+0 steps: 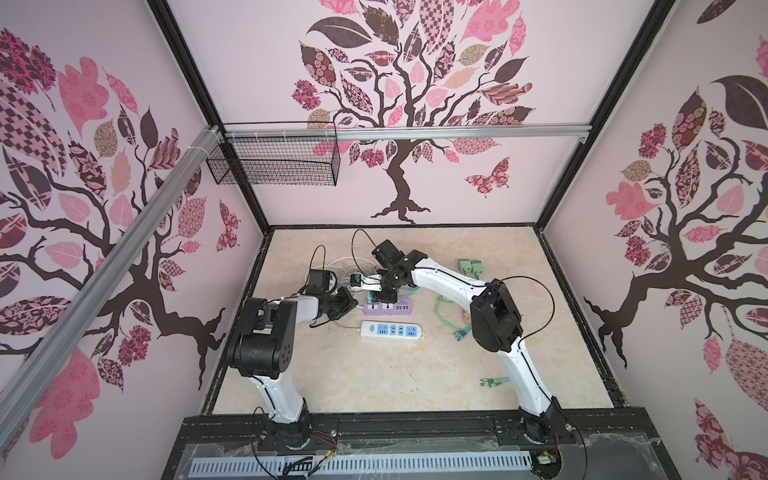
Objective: Insert the plug
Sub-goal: 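Align the teal plug over the purple strip's socket nearest its cord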
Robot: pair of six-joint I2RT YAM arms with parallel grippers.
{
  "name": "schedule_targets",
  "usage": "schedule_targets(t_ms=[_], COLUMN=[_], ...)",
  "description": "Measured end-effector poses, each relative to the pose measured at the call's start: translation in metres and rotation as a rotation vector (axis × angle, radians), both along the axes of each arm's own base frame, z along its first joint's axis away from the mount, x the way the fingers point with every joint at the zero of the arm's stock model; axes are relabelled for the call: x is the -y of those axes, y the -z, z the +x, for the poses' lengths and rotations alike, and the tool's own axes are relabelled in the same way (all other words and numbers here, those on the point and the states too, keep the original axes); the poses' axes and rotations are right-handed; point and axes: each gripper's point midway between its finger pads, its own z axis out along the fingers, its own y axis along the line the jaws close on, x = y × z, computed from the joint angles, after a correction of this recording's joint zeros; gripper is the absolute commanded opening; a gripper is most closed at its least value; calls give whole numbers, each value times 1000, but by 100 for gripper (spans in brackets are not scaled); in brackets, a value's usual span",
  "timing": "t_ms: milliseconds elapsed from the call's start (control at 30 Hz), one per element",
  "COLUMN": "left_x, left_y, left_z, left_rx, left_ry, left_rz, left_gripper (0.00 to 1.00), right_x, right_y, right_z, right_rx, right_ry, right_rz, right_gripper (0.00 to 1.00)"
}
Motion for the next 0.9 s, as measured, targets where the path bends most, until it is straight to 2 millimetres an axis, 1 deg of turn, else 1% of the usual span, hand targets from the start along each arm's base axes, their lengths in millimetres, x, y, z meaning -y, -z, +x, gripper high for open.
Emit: schedule_targets(t_ms=[200, 500, 733, 800, 900], left_x=[-4, -17, -19, -19, -22], left_y=[-1, -5, -10, -12, -19], left_z=[1, -2, -5, -7, -11], left_rx=[-1, 13, 18, 20, 24], left_ry=[-9, -41, -48, -51, -64], left_rz=[-8, -9, -11, -11, -6], left_gripper=[8, 8, 9, 11, 19], right_x=[-3, -11, -13, -13, -15], right_y=[2, 3, 5, 6, 5], right_z=[2, 7, 7, 6, 7], right_rx=[13, 51, 88, 99, 115], right_ry=[-11, -13, -9, -10, -16], right_rz=[-7, 2, -26, -29, -32], right_gripper=[0, 0, 0, 0, 0])
